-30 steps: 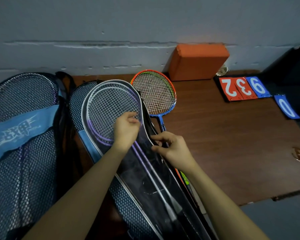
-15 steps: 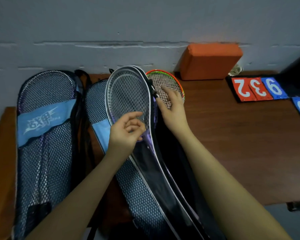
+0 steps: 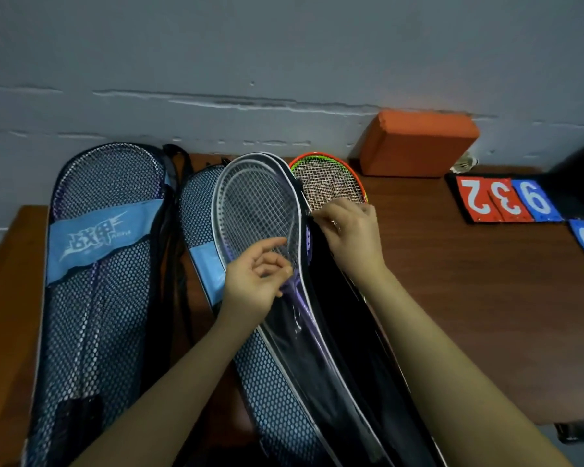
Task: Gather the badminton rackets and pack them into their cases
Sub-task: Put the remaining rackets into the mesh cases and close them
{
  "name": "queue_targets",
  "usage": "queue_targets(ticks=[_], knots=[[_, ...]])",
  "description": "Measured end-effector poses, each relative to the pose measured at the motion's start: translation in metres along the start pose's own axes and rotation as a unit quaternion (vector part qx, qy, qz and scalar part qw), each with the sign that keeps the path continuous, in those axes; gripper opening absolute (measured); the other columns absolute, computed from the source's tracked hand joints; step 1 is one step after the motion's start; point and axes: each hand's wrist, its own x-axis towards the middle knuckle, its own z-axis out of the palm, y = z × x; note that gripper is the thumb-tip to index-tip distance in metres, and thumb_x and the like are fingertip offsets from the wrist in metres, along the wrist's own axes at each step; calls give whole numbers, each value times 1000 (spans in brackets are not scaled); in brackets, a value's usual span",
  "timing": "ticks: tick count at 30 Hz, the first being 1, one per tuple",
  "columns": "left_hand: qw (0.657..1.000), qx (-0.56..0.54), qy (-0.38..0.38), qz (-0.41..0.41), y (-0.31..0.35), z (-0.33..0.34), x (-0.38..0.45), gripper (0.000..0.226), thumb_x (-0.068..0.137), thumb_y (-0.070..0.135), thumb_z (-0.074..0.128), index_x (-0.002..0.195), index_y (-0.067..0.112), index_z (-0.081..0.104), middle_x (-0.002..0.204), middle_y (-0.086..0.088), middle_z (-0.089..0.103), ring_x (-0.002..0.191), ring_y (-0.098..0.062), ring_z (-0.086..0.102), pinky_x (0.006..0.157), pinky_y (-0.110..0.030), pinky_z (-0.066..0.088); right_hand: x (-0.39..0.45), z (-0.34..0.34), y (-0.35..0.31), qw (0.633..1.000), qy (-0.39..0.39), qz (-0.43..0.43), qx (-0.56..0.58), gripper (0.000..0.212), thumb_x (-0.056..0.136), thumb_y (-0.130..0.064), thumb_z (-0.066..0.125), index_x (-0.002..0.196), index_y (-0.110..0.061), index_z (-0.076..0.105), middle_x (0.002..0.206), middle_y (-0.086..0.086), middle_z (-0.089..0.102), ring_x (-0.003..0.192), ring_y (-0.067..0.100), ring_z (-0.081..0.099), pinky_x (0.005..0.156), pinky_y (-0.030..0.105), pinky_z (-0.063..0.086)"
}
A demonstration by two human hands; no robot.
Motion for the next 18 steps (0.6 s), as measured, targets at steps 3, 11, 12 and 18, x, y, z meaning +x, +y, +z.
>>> queue_targets(ticks=[3,11,12,18], knots=[[1000,3,6,-13,-1,7,8,42,79,-10,62,114,14,58,74,-2,61,59,-6,57,50,-17,50,-24,-7,3,1000,-20,-22,-2,9,82,-21,59,83,-19,68,79,-6,65,77,14,59,72,28,25],[855,428,-67,284,4,5,39,41,86,22,57,126,29,54,139,-6,36,130,-24,25,107,-39,21,-46,-21,6,999,-11,-34,30,10,81,-19,61,87,-21,68,82,-7,65,78,10,54,72,34,29],[827,463,-78,309,6,4,44,39,85,25,55,124,30,56,145,-7,33,135,-28,18,107,-44,15,-46,-23,5,999,-6,-46,28,11,82,-20,59,88,-21,68,83,-7,66,79,11,55,71,34,29],[777,520,-142,324,14,8,66,28,78,27,69,106,27,64,138,-2,48,137,-35,24,102,-60,15,-44,-25,1,998,6,-49,28,17,85,-26,54,89,-19,70,86,-8,67,78,14,58,72,35,30]])
